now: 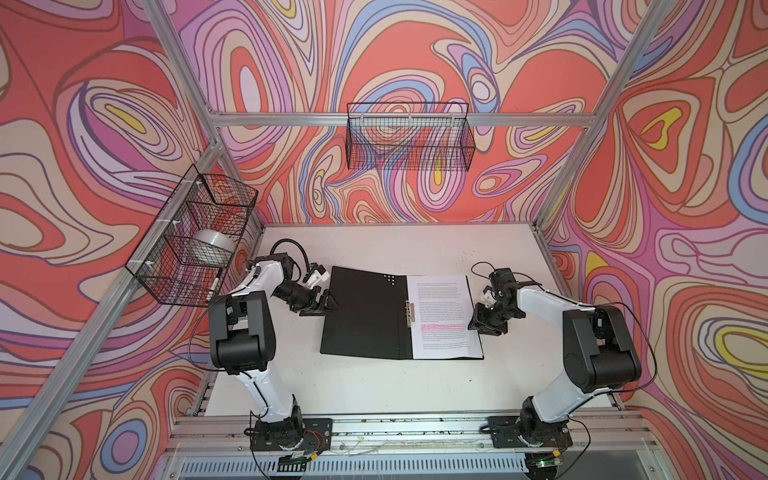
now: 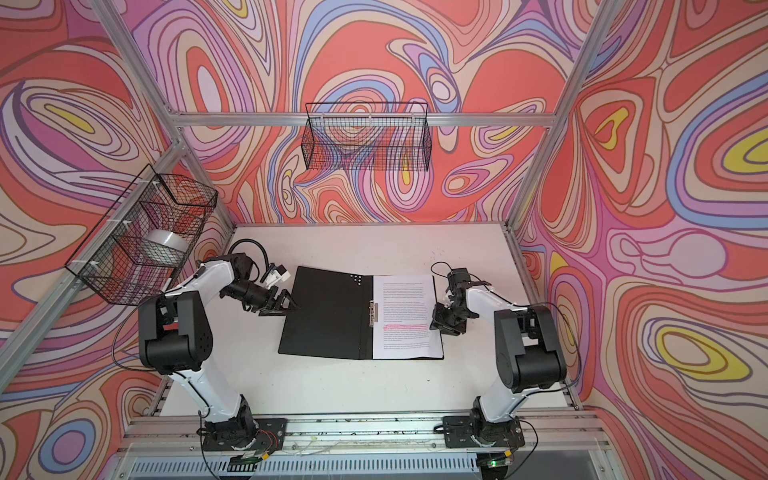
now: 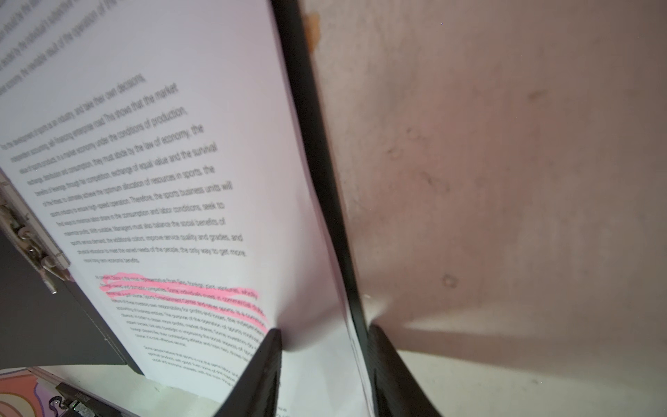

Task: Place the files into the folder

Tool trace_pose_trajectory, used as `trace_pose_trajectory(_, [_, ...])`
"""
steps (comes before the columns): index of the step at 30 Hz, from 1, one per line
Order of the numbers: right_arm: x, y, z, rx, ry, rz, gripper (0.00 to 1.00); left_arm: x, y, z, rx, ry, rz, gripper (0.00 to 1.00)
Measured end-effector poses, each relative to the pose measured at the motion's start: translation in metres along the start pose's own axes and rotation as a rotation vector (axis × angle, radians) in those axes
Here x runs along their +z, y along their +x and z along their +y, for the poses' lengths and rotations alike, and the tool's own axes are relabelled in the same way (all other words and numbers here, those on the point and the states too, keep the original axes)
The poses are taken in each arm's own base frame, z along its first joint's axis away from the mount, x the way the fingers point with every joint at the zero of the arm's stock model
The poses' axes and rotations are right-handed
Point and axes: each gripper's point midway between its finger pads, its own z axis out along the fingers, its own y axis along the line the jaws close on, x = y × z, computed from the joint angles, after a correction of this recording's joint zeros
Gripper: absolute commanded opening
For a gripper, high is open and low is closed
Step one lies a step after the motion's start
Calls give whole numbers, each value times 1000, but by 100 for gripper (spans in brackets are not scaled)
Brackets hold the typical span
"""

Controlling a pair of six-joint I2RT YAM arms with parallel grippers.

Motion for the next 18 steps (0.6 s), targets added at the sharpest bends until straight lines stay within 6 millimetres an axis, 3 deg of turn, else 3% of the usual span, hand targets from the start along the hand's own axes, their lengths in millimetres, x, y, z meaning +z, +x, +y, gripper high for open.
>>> trace_pose_trajectory(7, [0,0,-1,0,4,-1,41,-5,0,-10,37,32,-17,79])
trace_pose_trajectory(13, [3,4,13,-13,-59,26,41,3,7,-40,32,169,-1,79])
trace_pose_trajectory(18, [4,5,16,-12,-75,34,41,2,8,-48,24,217,-7,78])
